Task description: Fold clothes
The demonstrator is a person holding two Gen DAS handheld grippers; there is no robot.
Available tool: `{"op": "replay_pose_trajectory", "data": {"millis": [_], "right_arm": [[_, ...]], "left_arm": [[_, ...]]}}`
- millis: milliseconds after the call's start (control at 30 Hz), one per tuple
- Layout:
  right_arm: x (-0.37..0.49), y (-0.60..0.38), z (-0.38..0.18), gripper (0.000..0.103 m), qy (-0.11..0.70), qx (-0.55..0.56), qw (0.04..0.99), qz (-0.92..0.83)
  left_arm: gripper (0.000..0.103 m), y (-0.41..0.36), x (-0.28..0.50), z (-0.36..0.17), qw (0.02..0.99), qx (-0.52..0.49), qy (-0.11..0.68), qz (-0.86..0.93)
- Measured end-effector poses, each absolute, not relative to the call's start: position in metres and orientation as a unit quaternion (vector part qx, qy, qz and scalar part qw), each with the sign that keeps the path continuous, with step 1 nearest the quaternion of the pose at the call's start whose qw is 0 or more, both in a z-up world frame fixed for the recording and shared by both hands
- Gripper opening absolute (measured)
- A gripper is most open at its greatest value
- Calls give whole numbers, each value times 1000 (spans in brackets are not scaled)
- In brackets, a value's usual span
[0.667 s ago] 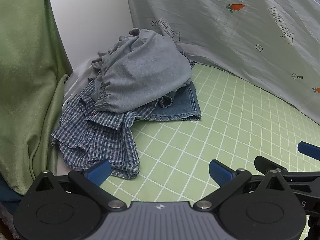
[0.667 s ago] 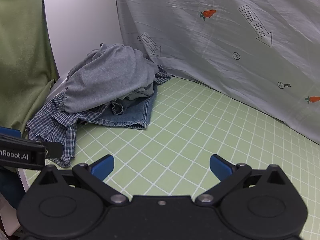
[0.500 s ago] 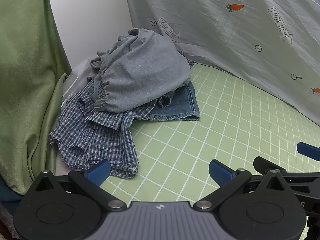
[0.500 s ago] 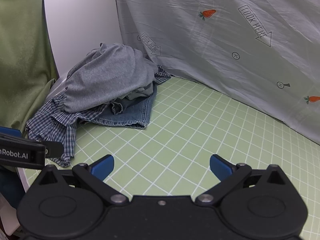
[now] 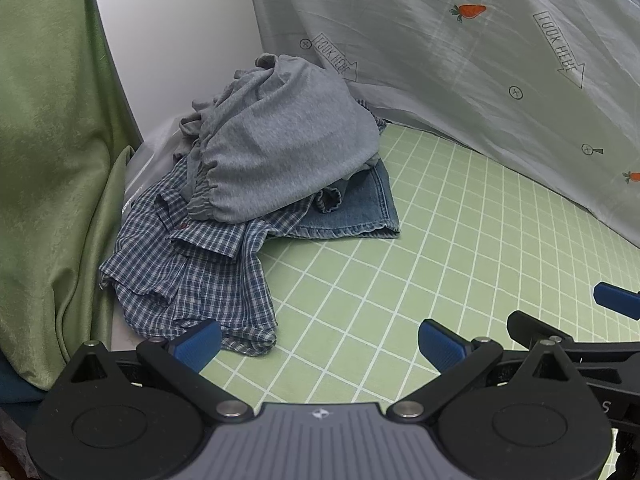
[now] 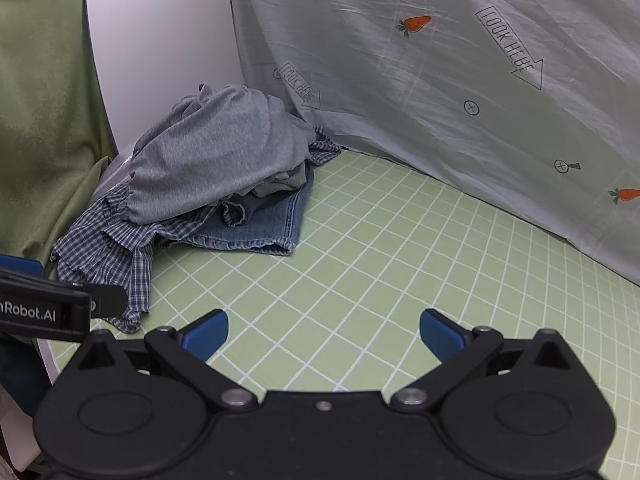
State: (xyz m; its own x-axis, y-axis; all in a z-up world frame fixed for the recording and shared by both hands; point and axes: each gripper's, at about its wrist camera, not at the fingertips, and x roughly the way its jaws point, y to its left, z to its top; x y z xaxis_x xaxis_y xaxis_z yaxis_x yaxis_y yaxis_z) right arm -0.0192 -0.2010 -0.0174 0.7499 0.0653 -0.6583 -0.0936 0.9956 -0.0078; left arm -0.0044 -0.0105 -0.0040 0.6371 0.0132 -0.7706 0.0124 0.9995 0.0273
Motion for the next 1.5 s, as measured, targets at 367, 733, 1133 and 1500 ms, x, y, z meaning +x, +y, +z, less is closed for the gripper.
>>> {"op": "replay_pose_trajectory", "data": {"millis": [367,733,1133,1500], "right_arm": [[-19,-200,-19,103,355,-19,934,43],[-18,-201,-20,103,357,-18,933,42],[-18,-203,-21,103,362,-14,931,44],[-17,-204,-22,103,366,-14,929,46]], "left_arm": [[103,-4,-3,-3,903,10,430,-6],[103,-5,-1,-3,902,10,432,-7],[103,-1,1,-4,898,10,439,-9],[103,0,4,-7,896,6,443,-12]]}}
